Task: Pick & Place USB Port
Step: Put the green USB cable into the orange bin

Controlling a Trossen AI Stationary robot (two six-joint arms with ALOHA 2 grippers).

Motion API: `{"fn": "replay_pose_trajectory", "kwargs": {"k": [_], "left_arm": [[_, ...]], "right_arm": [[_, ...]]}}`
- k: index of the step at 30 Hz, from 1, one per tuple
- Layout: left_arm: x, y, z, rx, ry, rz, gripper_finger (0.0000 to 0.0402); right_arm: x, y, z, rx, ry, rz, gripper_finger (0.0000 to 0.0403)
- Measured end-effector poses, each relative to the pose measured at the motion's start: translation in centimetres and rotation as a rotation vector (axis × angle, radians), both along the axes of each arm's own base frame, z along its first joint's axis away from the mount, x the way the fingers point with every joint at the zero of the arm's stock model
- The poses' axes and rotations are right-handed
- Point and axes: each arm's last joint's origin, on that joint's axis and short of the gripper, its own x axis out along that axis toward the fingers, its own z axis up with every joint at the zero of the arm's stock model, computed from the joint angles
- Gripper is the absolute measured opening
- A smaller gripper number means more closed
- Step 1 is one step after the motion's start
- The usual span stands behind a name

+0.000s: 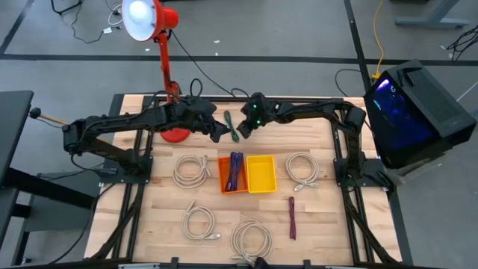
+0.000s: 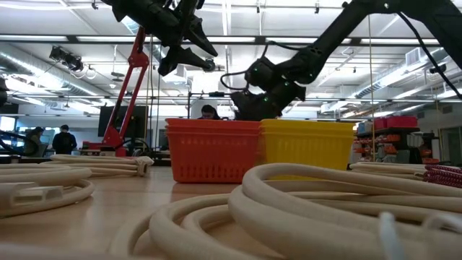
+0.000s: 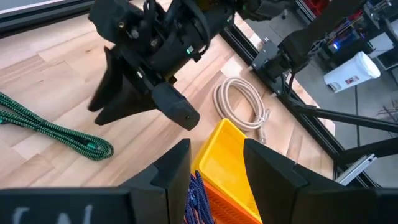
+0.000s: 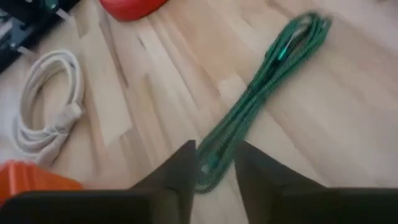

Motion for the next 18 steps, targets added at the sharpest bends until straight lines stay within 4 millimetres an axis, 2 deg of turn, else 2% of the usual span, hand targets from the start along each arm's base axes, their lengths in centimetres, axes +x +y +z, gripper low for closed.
{"fn": "replay_pose_trajectory", "kwargs": {"k": [4, 9, 13, 18], "left_arm": [[0.0, 0.0, 0.0, 0.0, 0.0, 0.0, 0.0155], [0.0, 0.0, 0.0, 0.001, 0.0, 0.001, 0.0155], [0.0, 0.1, 0.0, 0.005, 0.001, 0.006, 0.0155], [0.0, 0.1, 0.0, 0.005, 0.001, 0.007, 0.0155]], "right_arm": [[0.7, 0.1, 0.6, -0.033, -0.002, 0.012, 0.0167], [1.0, 1.0, 0.4, -0.041, 0.028, 0.017, 0.0205], [1.3, 1.8, 0.3, -0.09, 0.06, -0.008, 0.022], [1.8, 3.0, 0.2, -0.091, 0.076, -0.023, 0.022]]}}
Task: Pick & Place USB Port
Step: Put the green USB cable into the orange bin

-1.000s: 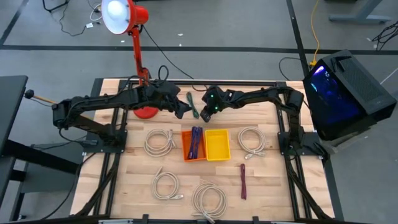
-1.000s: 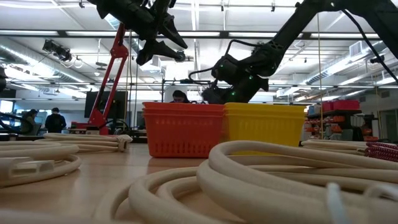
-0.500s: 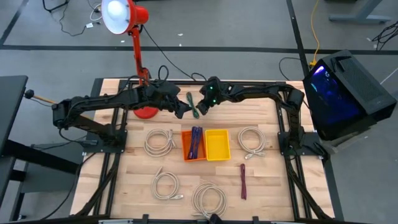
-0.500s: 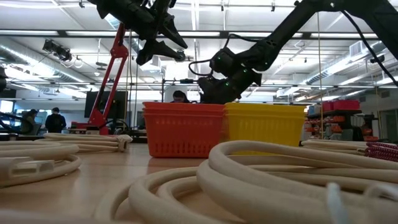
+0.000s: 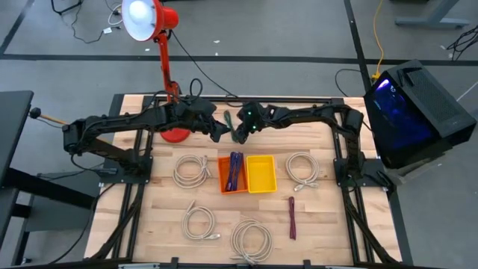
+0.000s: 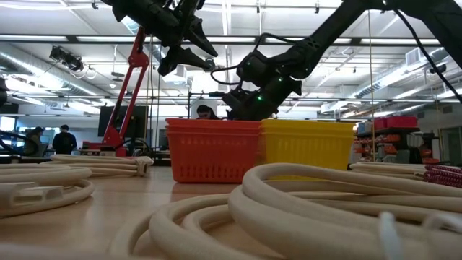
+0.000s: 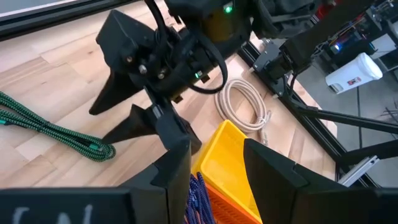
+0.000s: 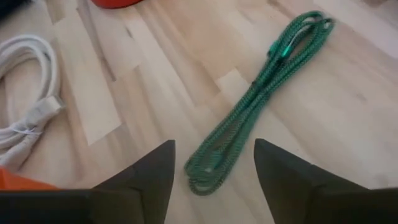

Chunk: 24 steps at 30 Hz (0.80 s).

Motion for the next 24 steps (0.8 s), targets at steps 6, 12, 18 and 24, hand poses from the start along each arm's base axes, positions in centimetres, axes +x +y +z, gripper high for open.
{"fn": "replay_pose_trajectory", "kwargs": {"k": [6, 12, 18, 24], "left_arm": [[0.0, 0.0, 0.0, 0.0, 0.0, -0.001, 0.0155], [0.0, 0.0, 0.0, -0.006, 0.001, -0.009, 0.0155], [0.0, -0.1, -0.1, -0.01, 0.005, -0.015, 0.0155], [0.0, -0.1, -0.1, -0.006, 0.006, -0.018, 0.0155]], "right_arm": [[1.0, 1.8, -1.8, -0.001, 0.038, 0.017, 0.021], [1.0, 1.0, -1.7, -0.032, 0.02, -0.049, 0.0208], [0.7, 0.3, -1.8, -0.028, 0.022, -0.064, 0.0208], [0.9, 0.8, -2.9, 0.007, 0.05, -0.062, 0.0207]]}}
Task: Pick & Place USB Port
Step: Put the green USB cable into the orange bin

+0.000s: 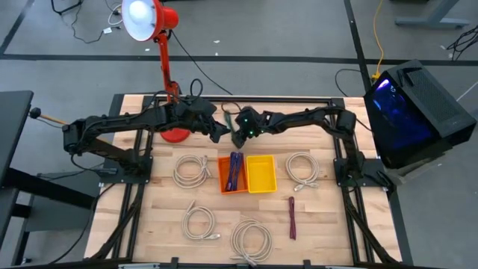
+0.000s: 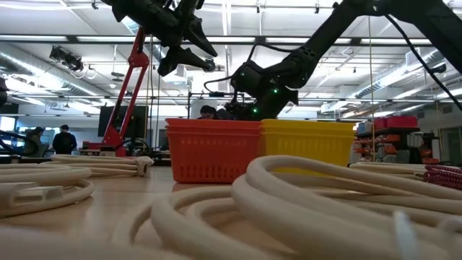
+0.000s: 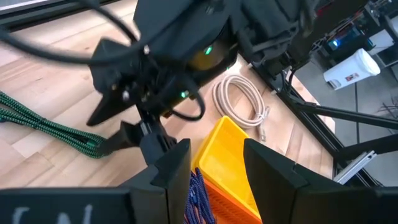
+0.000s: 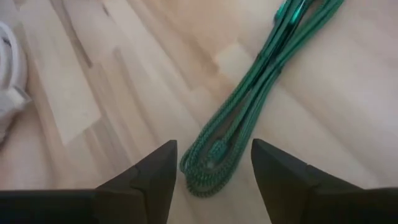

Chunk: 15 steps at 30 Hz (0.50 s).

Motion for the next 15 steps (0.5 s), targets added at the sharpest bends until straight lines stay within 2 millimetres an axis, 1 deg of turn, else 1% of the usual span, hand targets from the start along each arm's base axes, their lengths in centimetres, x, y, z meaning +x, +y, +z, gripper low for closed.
{"fn": "replay_pose_trajectory", "kwargs": {"k": [3, 5, 7, 8, 9, 11, 12, 15], "left_arm": [[0.0, 0.0, 0.0, 0.0, 0.0, 0.0, 0.0155], [0.0, -0.01, -0.01, 0.0, 0.0, -0.001, 0.0155], [0.0, -0.01, 0.0, -0.001, 0.0, -0.003, 0.0155], [0.0, -0.01, -0.01, -0.001, 0.0, -0.004, 0.0155], [0.0, -0.03, -0.01, -0.003, 0.0, -0.006, 0.0155], [0.0, -0.04, -0.01, -0.005, 0.0, -0.011, 0.0155], [-0.01, -0.05, -0.04, -0.006, 0.003, -0.011, 0.0155], [-0.04, -0.05, -0.07, -0.008, 0.007, -0.011, 0.0155]], "right_arm": [[0.27, 0.58, -0.87, -0.017, 0.026, 0.012, 0.0207], [0.35, 0.62, -1.04, -0.034, 0.03, 0.004, 0.0206], [0.29, 0.57, -1.07, -0.039, 0.037, 0.0, 0.0187], [0.21, 0.43, -1.1, -0.041, 0.042, -0.003, 0.0165], [0.06, 0.25, -1.16, -0.036, 0.051, -0.003, 0.0131], [-0.09, -0.13, -1.09, -0.032, 0.054, -0.01, 0.0045], [-0.12, -0.19, -1.02, -0.035, 0.056, -0.006, 0.0026], [-0.13, -0.19, -1.03, -0.04, 0.059, -0.005, 0.0009]]}}
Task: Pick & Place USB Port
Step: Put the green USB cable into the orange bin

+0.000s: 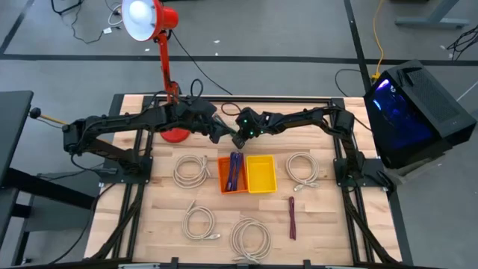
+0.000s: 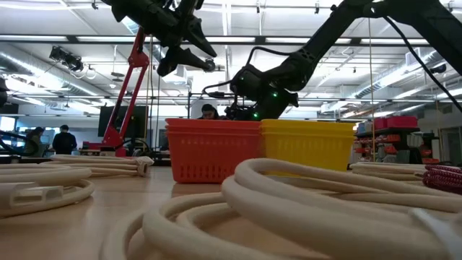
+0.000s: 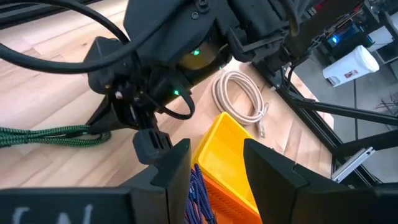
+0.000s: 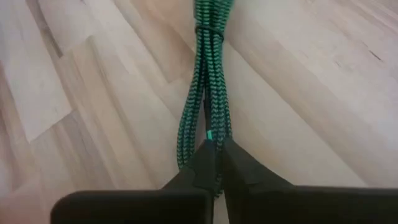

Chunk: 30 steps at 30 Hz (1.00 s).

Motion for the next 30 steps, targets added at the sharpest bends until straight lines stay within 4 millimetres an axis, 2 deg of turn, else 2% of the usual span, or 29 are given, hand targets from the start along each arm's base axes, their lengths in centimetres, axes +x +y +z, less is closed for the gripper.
{"fn": "replay_pose_trajectory", "kwargs": {"k": [4, 8, 12, 16, 22, 25, 27, 30], "left_arm": [[0.0, 0.0, -0.1, -0.002, 0.008, -0.001, 0.0155], [0.0, 0.0, -0.1, -0.001, 0.007, 0.0, 0.0155], [0.0, 0.0, -0.1, 0.009, 0.007, -0.001, 0.0155], [0.1, 0.1, 0.1, 0.016, -0.013, -0.001, 0.0155], [0.6, 0.2, 1.4, 0.052, -0.15, -0.008, 0.0155], [0.9, 0.3, 2.2, 0.081, -0.234, -0.01, 0.0155], [1.1, 0.2, 2.9, 0.122, -0.309, -0.024, 0.0155], [1.5, -0.1, 4.5, 0.201, -0.464, -0.049, 0.0155]], "right_arm": [[-0.1, 0.4, 0.3, 0.008, 0.009, 0.006, 0.0004], [-0.6, 1.4, 2.1, -0.015, 0.038, 0.03, 0.0002], [-1.5, 2.1, 6.2, -0.09, 0.004, 0.041, 0.0001], [-3.3, 2.7, 11.0, -0.157, -0.041, 0.02, 0.0001], [-8.4, 3.9, 18.9, -0.328, -0.102, -0.054, 0.0], [-11.2, 4.7, 22.6, -0.376, -0.192, -0.088, 0.0], [-12.6, 5.6, 24.3, -0.385, -0.256, -0.094, 0.0], [-13.9, 6.8, 25.9, -0.382, -0.324, -0.081, 0.0]]}}
